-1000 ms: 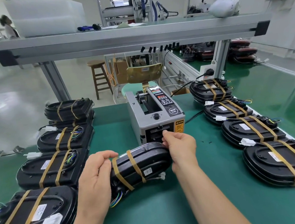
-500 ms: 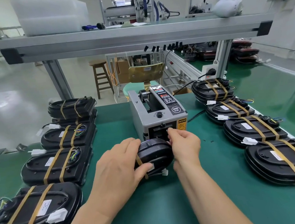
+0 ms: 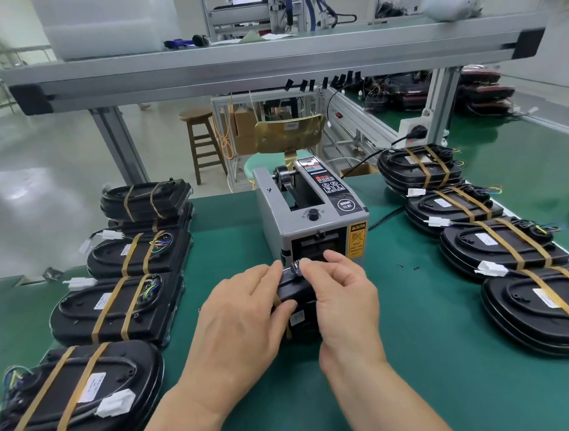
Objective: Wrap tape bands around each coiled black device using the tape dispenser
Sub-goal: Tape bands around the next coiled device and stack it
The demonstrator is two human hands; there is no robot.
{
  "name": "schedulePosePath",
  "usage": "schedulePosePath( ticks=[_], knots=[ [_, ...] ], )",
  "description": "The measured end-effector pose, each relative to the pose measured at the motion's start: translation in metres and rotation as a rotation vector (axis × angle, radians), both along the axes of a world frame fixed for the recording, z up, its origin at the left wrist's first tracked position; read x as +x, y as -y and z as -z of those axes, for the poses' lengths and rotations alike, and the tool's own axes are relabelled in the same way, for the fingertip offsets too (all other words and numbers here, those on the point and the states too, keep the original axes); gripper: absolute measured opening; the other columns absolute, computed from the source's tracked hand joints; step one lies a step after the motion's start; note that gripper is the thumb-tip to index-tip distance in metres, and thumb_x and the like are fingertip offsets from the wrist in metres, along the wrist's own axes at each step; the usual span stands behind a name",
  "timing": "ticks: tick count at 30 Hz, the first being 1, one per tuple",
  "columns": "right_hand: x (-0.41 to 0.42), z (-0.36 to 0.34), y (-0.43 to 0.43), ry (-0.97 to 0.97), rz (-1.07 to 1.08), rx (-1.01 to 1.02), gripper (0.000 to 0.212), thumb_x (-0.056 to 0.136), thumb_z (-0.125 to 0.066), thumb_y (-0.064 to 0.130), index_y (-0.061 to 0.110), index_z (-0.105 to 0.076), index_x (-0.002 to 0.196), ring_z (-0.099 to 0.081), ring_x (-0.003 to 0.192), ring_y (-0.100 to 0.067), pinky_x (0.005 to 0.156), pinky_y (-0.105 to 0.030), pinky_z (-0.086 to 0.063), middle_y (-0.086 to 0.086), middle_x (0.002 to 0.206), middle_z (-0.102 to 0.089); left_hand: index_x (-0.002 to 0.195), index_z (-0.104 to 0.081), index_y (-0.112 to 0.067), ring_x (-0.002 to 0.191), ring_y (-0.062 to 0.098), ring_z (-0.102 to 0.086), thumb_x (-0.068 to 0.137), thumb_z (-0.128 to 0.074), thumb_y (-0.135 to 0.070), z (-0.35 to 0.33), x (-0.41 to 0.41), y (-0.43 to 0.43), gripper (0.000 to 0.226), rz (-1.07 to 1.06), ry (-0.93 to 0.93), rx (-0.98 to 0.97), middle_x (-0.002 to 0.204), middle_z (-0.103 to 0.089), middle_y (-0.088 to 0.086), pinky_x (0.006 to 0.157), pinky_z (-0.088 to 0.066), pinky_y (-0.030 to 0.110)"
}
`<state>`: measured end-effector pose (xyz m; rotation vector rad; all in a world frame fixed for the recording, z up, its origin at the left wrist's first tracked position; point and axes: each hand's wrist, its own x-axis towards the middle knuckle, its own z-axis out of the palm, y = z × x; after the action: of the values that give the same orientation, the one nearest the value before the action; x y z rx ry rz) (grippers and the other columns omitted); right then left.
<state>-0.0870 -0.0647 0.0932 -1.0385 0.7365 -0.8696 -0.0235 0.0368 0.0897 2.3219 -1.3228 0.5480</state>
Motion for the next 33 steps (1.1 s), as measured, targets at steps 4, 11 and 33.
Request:
schedulePosePath(
  ticks=[4,11,33],
  knots=[
    [0.0,0.004,-0.001,-0.035,0.011,-0.011,0.022,0.08,-0.078,0.011,0.015,-0.073,0.06,-0.058,0.115,-0.014,0.106,-0.045,-0.045,0.01,0.118,-0.06,0.113,-0.071,0.0,0.086,0.027,-0.072,0.067,-0.089,-0.018,0.0,0.0,0.002,0.052,0.015,0.032,0.0,0.101,-0.073,0.008,0.071,-0.059,0.039],
    [-0.001,0.01,0.003,-0.007,-0.003,0.02,0.025,0.08,-0.078,0.01,0.015,-0.072,0.056,-0.062,0.106,-0.011,0.101,-0.041,-0.049,0.007,0.114,-0.062,0.108,-0.072,-0.003,0.085,0.025,-0.071,0.065,-0.09,-0.019,0.002,-0.001,0.004,0.049,0.016,0.053,-0.013,0.102,-0.074,0.005,0.072,-0.056,0.032],
    [0.003,0.022,0.009,-0.005,-0.018,-0.031,0.025,0.08,-0.078,0.01,0.016,-0.073,0.056,-0.062,0.102,-0.005,0.083,-0.027,-0.048,0.007,0.114,-0.061,0.117,-0.071,-0.012,0.082,0.027,-0.069,0.071,-0.085,-0.014,0.004,0.001,0.004,0.048,0.076,0.068,-0.056,0.098,-0.072,0.004,0.066,-0.057,0.037]
  ],
)
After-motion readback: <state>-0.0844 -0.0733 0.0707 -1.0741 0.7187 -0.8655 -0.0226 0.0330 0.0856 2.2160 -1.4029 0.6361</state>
